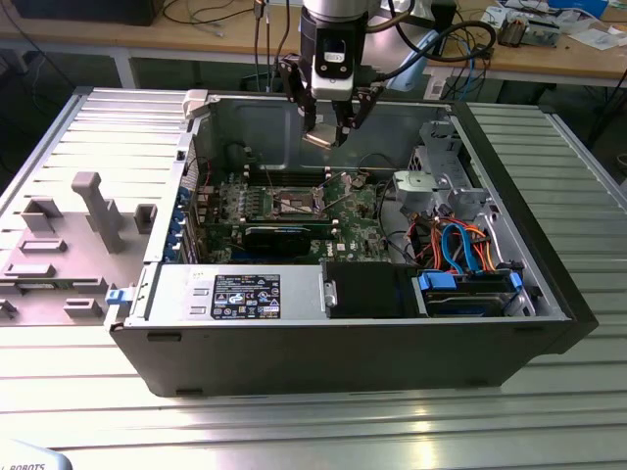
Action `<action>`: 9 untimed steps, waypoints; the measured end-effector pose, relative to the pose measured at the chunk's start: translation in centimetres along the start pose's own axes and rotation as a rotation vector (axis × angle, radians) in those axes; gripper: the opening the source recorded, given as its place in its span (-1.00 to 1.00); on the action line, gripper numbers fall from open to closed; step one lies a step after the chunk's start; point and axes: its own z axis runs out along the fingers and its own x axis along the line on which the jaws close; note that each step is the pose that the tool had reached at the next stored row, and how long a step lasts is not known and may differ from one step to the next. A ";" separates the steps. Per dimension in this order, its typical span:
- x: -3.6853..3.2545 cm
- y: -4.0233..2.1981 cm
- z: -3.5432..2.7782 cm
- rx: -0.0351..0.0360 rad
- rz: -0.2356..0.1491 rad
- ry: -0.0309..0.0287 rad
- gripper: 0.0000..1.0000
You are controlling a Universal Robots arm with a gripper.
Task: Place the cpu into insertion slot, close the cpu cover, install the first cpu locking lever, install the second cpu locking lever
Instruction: 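Place the cpu into insertion slot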
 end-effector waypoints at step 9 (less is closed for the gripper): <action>0.00 0.00 0.02 -0.0002 0.010 -0.0009 0.08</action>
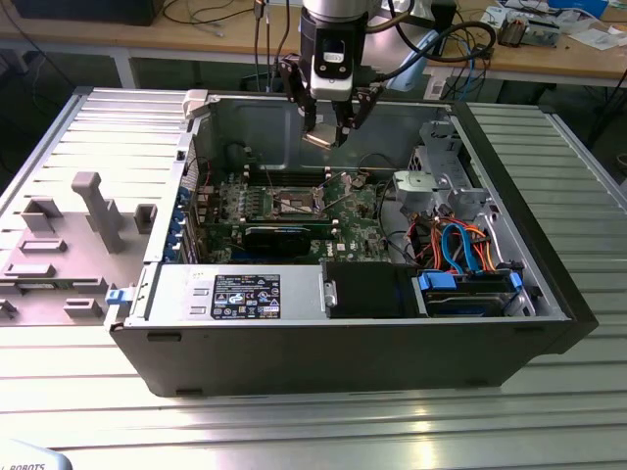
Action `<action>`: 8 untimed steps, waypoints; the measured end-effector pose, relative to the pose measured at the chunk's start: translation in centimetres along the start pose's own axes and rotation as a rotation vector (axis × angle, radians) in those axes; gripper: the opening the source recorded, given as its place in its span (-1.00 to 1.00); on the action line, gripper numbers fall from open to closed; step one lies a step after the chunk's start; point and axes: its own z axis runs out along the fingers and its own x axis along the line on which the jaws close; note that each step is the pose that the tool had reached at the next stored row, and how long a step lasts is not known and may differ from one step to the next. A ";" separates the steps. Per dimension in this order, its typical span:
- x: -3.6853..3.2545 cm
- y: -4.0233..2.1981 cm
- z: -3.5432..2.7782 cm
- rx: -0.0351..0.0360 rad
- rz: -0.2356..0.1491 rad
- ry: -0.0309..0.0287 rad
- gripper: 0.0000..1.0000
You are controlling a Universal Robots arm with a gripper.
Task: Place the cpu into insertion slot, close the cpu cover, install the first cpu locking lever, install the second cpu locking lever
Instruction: 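Place the cpu into insertion slot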
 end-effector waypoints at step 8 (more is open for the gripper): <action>0.00 0.00 0.03 -0.0002 0.009 -0.0008 0.08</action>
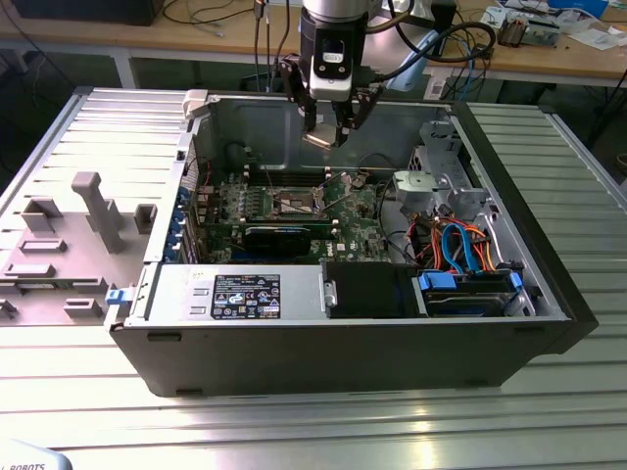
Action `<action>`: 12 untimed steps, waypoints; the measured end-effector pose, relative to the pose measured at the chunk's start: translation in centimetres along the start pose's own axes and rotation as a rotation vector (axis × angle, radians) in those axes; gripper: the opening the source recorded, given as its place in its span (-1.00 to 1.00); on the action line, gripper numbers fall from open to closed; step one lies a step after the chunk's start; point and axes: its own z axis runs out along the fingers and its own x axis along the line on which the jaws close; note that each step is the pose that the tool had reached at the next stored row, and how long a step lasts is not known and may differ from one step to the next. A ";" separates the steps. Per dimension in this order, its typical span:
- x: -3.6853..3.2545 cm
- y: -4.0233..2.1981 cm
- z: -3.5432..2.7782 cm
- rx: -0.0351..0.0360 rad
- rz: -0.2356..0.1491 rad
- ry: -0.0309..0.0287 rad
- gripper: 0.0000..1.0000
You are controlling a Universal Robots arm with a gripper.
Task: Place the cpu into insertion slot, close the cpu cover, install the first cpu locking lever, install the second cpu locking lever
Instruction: 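Place the cpu into insertion slot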
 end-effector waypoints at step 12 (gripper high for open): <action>0.00 -0.01 0.05 -0.0002 0.012 -0.0011 0.08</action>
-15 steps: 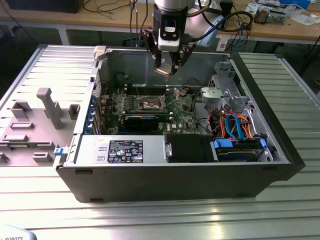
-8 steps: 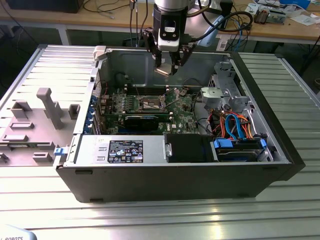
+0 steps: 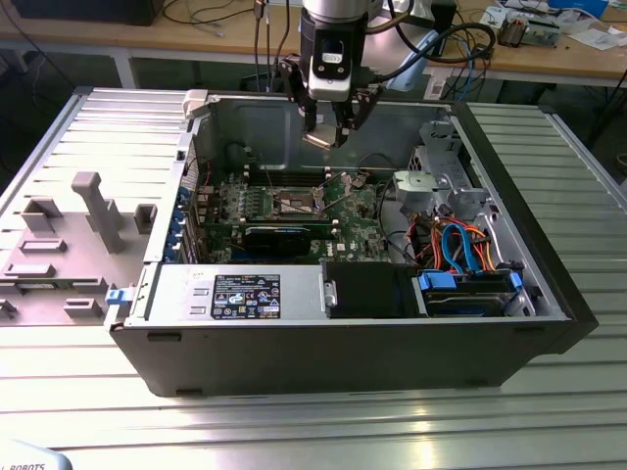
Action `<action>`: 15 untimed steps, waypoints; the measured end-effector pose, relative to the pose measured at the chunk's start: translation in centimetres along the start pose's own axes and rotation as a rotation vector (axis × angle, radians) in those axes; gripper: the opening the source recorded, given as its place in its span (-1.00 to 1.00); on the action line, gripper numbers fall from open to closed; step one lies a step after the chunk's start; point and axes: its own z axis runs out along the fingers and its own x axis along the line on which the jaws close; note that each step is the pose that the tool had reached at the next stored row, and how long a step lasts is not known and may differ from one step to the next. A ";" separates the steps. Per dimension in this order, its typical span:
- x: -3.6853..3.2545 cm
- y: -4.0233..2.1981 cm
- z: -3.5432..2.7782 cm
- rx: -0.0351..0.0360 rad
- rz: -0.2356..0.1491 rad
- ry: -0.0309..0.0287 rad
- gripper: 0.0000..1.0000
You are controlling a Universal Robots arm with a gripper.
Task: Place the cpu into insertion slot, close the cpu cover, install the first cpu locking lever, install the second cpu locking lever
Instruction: 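Place the cpu into insertion slot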
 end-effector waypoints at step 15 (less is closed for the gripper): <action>0.00 0.00 0.05 -0.0003 0.014 -0.0012 0.08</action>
